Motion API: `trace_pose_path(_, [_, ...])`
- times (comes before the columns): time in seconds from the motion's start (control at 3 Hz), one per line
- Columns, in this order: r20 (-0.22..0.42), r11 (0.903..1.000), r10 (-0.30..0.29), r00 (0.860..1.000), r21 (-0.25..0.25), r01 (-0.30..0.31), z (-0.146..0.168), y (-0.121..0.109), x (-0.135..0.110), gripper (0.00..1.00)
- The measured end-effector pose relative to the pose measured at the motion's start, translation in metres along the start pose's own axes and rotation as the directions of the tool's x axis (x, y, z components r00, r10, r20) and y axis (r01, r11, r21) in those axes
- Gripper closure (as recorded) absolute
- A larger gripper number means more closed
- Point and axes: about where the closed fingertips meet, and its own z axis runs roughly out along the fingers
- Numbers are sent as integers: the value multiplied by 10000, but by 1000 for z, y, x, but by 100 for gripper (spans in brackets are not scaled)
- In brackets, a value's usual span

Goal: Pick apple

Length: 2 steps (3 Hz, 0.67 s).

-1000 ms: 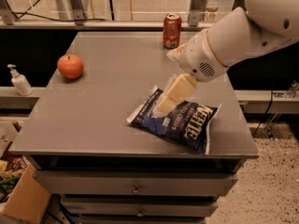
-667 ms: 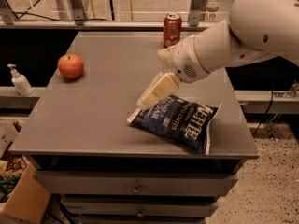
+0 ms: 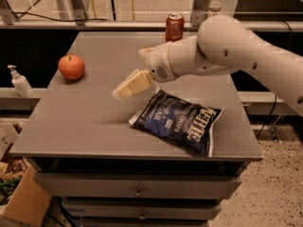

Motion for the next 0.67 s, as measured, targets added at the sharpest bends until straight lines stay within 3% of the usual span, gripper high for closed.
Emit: trace_pose_path(0.67, [1339,9986,102,9909,-527,-31,100,-18,-25,0])
